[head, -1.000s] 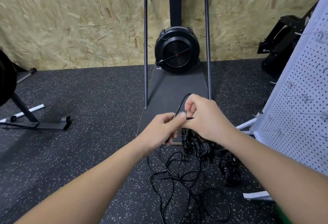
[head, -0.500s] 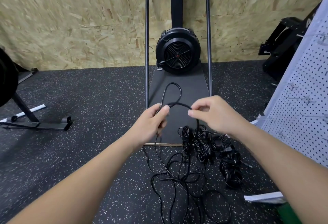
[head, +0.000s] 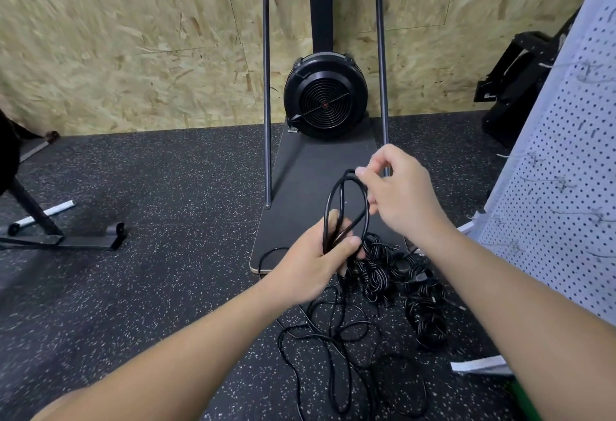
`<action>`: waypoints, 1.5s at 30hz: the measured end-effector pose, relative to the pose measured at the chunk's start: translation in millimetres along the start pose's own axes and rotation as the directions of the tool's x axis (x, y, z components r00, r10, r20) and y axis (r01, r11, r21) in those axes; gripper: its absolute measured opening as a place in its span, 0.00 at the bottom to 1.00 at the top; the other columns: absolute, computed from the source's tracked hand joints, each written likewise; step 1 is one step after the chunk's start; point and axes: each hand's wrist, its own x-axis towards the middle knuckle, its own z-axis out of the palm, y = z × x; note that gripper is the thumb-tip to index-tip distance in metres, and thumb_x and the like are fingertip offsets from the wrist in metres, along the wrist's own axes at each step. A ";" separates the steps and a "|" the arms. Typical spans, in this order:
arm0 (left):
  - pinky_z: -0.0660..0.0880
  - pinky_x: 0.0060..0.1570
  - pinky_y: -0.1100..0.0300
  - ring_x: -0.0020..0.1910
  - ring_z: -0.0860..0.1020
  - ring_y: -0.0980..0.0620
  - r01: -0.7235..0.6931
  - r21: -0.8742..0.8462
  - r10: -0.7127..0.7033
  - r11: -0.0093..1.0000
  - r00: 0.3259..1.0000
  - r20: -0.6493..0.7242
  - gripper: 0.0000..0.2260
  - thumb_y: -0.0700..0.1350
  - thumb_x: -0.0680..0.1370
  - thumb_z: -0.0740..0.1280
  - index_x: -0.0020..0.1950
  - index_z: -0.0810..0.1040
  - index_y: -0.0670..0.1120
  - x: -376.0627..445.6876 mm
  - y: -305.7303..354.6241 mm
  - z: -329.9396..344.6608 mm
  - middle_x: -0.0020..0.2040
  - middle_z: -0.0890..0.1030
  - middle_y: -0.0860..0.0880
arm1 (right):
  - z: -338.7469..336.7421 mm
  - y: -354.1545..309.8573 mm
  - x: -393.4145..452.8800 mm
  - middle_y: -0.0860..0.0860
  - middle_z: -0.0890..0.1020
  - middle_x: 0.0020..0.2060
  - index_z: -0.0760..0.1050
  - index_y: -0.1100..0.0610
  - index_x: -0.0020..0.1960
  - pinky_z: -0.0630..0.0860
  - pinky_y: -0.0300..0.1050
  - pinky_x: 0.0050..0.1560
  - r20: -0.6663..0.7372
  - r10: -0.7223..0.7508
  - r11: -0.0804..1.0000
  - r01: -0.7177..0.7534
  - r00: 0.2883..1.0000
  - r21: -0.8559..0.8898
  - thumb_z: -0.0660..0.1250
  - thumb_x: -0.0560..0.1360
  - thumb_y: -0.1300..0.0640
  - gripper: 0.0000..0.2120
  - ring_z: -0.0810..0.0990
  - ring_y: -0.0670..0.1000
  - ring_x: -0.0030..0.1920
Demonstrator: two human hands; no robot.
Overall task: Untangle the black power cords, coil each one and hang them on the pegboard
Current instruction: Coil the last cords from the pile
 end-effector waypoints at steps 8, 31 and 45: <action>0.71 0.46 0.54 0.40 0.74 0.51 0.032 -0.004 -0.032 0.999 0.999 -0.034 0.10 0.46 0.88 0.67 0.51 0.70 0.45 -1.1 -8.2 3.8 0.41 0.81 0.48 | -7.9 8.0 1.2 0.45 0.89 0.42 0.86 0.49 0.54 0.78 0.43 0.44 0.266 0.156 0.987 -0.161 0.951 -0.002 0.80 0.76 0.45 0.11 0.83 0.39 0.34; 0.74 0.42 0.51 0.33 0.69 0.47 0.194 -0.335 -0.161 0.922 0.979 0.125 0.21 0.54 0.91 0.57 0.59 0.81 0.40 -1.2 8.9 22.7 0.43 0.78 0.40 | 17.6 -18.6 -7.8 0.60 0.80 0.49 0.72 0.60 0.47 0.84 0.66 0.63 0.405 0.316 0.554 -0.513 0.858 0.656 0.63 0.90 0.53 0.16 0.89 0.65 0.56; 0.65 0.33 0.56 0.32 0.57 0.48 0.323 -0.371 -0.249 0.871 0.940 0.232 0.27 0.67 0.88 0.53 0.49 0.71 0.44 1.3 33.0 8.4 0.35 0.58 0.47 | 3.5 -19.5 -4.6 0.65 0.73 0.54 0.71 0.63 0.55 0.88 0.62 0.51 0.341 0.270 0.551 -0.435 0.900 0.712 0.59 0.91 0.54 0.13 0.89 0.69 0.51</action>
